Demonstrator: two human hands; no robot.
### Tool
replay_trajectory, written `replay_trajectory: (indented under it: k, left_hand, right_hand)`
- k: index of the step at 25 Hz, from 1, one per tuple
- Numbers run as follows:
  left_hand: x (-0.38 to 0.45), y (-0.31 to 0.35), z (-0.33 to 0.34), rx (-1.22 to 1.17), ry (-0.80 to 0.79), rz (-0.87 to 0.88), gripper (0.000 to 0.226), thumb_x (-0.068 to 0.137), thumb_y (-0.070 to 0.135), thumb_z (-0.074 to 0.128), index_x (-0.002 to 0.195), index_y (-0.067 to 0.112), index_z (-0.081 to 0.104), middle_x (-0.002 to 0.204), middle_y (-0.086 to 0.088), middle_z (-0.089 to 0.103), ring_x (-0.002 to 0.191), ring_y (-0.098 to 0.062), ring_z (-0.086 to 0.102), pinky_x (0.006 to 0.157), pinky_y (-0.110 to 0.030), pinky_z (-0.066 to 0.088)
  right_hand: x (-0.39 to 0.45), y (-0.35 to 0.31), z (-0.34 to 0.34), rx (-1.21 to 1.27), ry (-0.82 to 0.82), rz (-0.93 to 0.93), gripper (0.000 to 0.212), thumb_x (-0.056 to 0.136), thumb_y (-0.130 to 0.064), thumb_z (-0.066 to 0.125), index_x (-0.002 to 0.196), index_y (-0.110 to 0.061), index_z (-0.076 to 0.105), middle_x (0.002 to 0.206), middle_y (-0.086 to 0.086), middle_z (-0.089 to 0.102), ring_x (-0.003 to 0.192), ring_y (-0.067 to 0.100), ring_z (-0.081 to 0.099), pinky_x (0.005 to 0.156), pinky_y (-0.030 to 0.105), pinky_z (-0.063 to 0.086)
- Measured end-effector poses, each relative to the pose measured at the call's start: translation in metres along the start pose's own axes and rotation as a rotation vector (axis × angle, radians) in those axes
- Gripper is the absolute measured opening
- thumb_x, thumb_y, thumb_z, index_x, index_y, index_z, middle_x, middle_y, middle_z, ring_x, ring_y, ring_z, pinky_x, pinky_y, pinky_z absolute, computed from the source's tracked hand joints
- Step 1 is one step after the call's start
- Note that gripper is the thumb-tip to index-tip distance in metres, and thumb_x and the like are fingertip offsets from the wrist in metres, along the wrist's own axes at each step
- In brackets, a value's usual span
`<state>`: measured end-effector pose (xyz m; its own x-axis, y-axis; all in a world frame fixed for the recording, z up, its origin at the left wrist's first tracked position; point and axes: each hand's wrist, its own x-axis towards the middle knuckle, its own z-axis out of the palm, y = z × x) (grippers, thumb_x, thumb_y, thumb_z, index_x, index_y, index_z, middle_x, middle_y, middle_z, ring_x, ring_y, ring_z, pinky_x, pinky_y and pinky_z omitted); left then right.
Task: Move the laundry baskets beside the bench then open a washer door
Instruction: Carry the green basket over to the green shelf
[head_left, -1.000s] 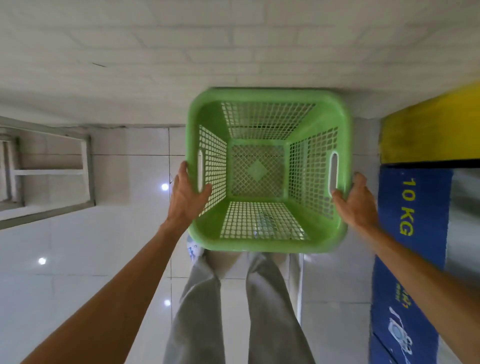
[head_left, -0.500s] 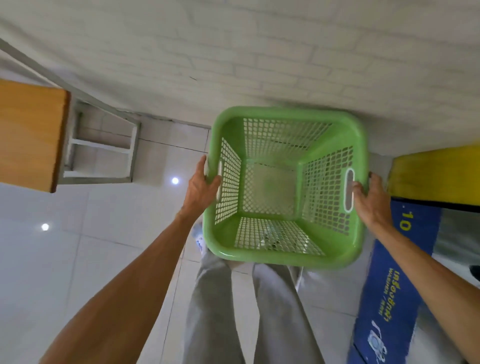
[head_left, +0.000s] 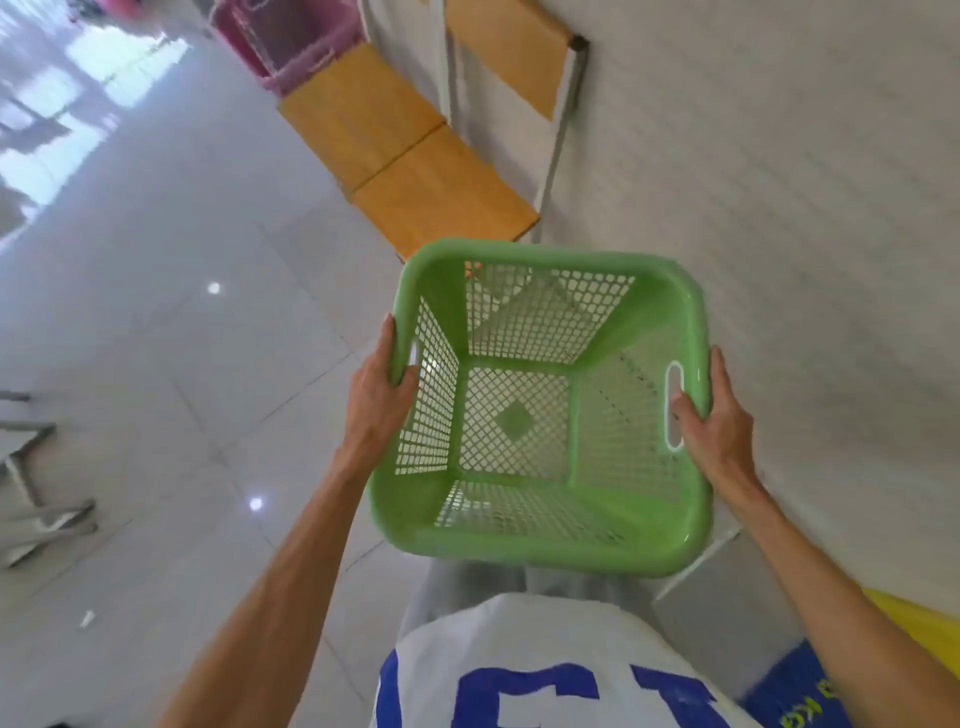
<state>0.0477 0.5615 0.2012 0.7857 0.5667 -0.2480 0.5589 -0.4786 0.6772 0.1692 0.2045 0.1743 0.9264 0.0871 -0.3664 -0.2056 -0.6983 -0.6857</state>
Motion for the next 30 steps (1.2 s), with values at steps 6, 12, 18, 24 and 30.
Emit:
replay_trajectory:
  k: [6,12,18,24,30]
  left_hand:
    - [0.006,-0.091,-0.195,-0.137,0.376,-0.179,0.067,0.096,0.016,0.053,0.155,0.026,0.022,0.107,0.004,0.06,0.069,-0.008,0.062,0.081,-0.031,0.053]
    - [0.055,-0.152,-0.306,-0.176,0.566,-0.273,0.07,0.096,0.012,0.054,0.155,0.024,0.02,0.126,-0.011,0.062,0.079,-0.022,0.066,0.088,-0.043,0.057]
    - [0.172,-0.201,-0.381,-0.24,0.625,-0.318,0.072,0.095,0.014,0.056,0.156,0.026,0.019,0.137,-0.012,0.058,0.092,-0.024,0.069,0.093,-0.049,0.055]
    - [0.344,-0.205,-0.464,-0.285,0.688,-0.358,0.073,0.092,0.014,0.063,0.154,0.026,0.026,0.103,-0.005,0.061,0.071,-0.008,0.065,0.08,-0.039,0.058]
    - [0.511,-0.225,-0.548,-0.261,0.734,-0.326,0.071,0.09,0.017,0.065,0.152,0.023,0.031,0.099,-0.003,0.061,0.071,-0.001,0.06,0.075,-0.029,0.052]
  right_hand:
    - [0.045,-0.231,0.131,-0.055,-0.163,-0.356,0.072,0.092,-0.03,0.063,0.154,-0.027,0.028,0.144,0.004,0.054,0.124,0.021,0.058,0.098,0.018,0.038]
    - [0.085,-0.399,0.244,-0.217,-0.314,-0.606,0.068,0.096,-0.042,0.05,0.155,-0.032,0.018,0.13,0.014,0.063,0.105,0.035,0.066,0.088,0.037,0.051]
    - [0.157,-0.534,0.341,-0.23,-0.326,-0.695,0.068,0.097,-0.037,0.053,0.156,-0.025,0.021,0.142,0.015,0.054,0.121,0.035,0.059,0.101,0.039,0.044]
    - [0.281,-0.682,0.423,-0.251,-0.379,-0.715,0.068,0.096,-0.045,0.049,0.154,-0.04,0.013,0.115,0.013,0.068,0.086,0.033,0.07,0.081,0.047,0.059]
    - [0.378,-0.828,0.488,-0.234,-0.354,-0.776,0.067,0.097,-0.038,0.052,0.155,-0.034,0.018,0.107,0.008,0.066,0.072,0.021,0.067,0.062,0.026,0.058]
